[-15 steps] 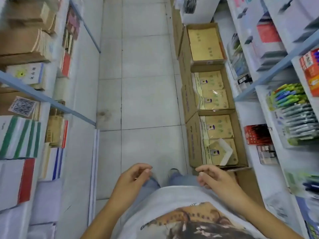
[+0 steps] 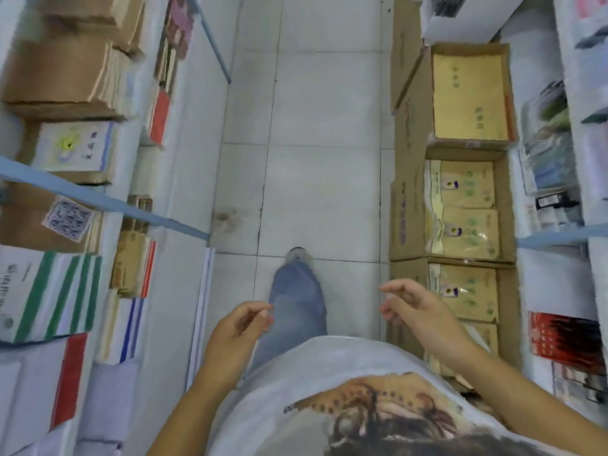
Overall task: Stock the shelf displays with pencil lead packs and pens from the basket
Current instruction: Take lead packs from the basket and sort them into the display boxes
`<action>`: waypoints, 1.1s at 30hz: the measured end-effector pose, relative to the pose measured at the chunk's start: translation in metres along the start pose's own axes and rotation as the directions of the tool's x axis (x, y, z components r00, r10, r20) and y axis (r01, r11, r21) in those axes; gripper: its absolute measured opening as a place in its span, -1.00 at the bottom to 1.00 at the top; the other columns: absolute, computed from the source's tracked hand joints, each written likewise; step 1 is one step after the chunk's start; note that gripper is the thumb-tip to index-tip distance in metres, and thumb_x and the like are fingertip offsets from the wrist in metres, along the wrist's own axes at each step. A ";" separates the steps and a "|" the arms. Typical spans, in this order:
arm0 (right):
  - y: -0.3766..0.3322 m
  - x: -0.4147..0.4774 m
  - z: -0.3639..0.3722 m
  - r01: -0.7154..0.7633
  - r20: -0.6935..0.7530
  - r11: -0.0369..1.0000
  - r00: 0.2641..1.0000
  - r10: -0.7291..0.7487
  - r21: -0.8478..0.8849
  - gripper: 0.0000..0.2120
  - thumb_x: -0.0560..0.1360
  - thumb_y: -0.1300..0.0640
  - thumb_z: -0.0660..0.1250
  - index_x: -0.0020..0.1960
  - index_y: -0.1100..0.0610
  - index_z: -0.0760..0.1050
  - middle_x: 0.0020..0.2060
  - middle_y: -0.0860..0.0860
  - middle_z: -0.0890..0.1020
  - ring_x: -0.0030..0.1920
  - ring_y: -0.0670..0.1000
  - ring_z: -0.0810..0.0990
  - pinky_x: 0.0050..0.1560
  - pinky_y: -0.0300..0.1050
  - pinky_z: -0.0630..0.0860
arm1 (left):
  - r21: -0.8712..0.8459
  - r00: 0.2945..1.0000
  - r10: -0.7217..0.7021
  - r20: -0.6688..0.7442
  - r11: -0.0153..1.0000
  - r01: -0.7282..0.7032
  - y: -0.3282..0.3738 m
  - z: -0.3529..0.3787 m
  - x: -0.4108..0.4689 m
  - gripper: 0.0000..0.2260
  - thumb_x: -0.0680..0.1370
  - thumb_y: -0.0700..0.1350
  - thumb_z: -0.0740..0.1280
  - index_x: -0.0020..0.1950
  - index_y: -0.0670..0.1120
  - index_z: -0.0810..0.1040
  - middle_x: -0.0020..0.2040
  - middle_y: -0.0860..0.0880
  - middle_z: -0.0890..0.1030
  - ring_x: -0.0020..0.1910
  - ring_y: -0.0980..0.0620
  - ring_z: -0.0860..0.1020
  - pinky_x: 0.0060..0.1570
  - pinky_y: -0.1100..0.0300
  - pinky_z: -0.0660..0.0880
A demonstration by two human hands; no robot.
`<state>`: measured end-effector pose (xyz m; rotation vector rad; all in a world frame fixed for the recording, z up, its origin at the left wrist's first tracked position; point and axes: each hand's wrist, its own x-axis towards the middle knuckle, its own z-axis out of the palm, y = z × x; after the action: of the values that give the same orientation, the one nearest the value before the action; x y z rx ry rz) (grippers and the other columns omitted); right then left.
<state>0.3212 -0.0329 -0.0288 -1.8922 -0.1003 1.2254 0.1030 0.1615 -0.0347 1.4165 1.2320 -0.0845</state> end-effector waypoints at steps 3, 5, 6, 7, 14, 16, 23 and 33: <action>-0.050 0.051 0.000 -0.023 -0.032 1.000 0.999 0.024 0.018 -0.84 0.61 0.26 0.24 0.05 0.09 0.57 -0.22 0.06 0.67 -0.29 -0.12 0.60 -0.22 -0.33 0.51 | 0.007 0.999 0.008 0.047 1.000 -0.009 0.048 -0.020 0.068 -0.87 0.64 -0.18 0.31 0.03 0.00 0.63 -0.08 0.02 0.70 -0.19 0.27 0.63 -0.13 0.46 0.51; -0.086 0.079 -0.004 -0.028 -0.050 0.997 0.998 0.031 0.069 -0.84 0.60 0.29 0.23 0.07 0.12 0.56 -0.24 0.07 0.65 -0.29 -0.08 0.58 -0.23 -0.32 0.50 | 0.033 0.995 0.022 0.097 0.999 -0.025 0.090 -0.028 0.111 -0.87 0.64 -0.15 0.32 0.03 0.05 0.63 -0.12 0.11 0.71 -0.17 0.29 0.63 -0.13 0.49 0.50; -0.103 0.093 -0.008 -0.026 -0.066 0.996 0.997 0.032 0.091 -0.83 0.60 0.30 0.22 0.07 0.13 0.55 -0.24 0.07 0.64 -0.26 -0.04 0.57 -0.20 -0.29 0.50 | 0.050 0.991 0.036 0.127 0.998 -0.042 0.113 -0.030 0.133 -0.87 0.64 -0.13 0.32 0.03 0.07 0.64 -0.12 0.17 0.71 -0.15 0.28 0.63 -0.11 0.49 0.50; -0.117 0.105 -0.014 -0.031 -0.086 0.994 0.995 0.041 0.109 -0.83 0.60 0.32 0.22 0.06 0.13 0.55 -0.25 0.08 0.64 -0.25 -0.01 0.56 -0.19 -0.26 0.50 | 0.067 0.987 0.044 0.157 0.996 -0.056 0.135 -0.031 0.154 -0.87 0.64 -0.12 0.33 0.03 0.08 0.64 -0.12 0.19 0.71 -0.12 0.26 0.64 -0.08 0.47 0.51; -0.201 0.216 -0.071 -0.050 -0.184 0.993 0.981 0.070 0.109 -0.81 0.59 0.26 0.25 0.08 0.03 0.56 -0.22 0.01 0.69 -0.21 -0.04 0.63 -0.18 -0.27 0.53 | 0.144 0.948 0.097 0.304 0.979 -0.146 0.285 -0.004 0.307 -0.87 0.64 -0.10 0.32 0.04 0.10 0.63 -0.08 0.17 0.71 -0.08 0.20 0.66 0.01 0.28 0.54; -0.229 0.265 -0.097 -0.041 -0.205 0.996 0.977 0.056 0.079 -0.81 0.59 0.24 0.26 0.06 -0.01 0.57 -0.21 0.00 0.69 -0.19 -0.03 0.64 -0.15 -0.23 0.55 | 0.149 0.948 0.109 0.298 0.976 -0.159 0.325 0.012 0.351 -0.86 0.64 -0.14 0.32 0.04 0.08 0.63 -0.08 0.12 0.71 -0.08 0.18 0.66 0.00 0.31 0.54; -0.394 0.421 -0.176 0.012 -0.111 1.000 0.994 -0.010 0.011 -0.84 0.58 0.26 0.26 0.02 0.05 0.58 -0.28 0.00 0.67 -0.24 -0.07 0.62 -0.18 -0.31 0.53 | 0.043 0.981 0.071 0.178 0.996 -0.080 0.464 0.022 0.453 -0.88 0.62 -0.17 0.34 0.04 -0.01 0.66 -0.07 0.08 0.71 -0.06 0.14 0.65 0.00 0.34 0.52; -0.600 0.626 -0.202 0.073 -0.026 0.994 0.997 -0.076 -0.083 -0.81 0.60 0.27 0.23 0.07 0.04 0.54 -0.19 0.07 0.66 -0.17 0.00 0.61 -0.01 -0.13 0.53 | -0.085 0.999 0.038 0.014 0.996 -0.036 0.608 -0.021 0.646 -0.91 0.61 -0.19 0.35 0.04 -0.05 0.64 -0.13 0.01 0.73 -0.17 0.17 0.67 -0.06 0.30 0.57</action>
<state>1.0164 0.5234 -0.0293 -1.9579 -0.2065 1.1591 0.7908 0.7218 -0.0471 1.3622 1.1828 -0.0177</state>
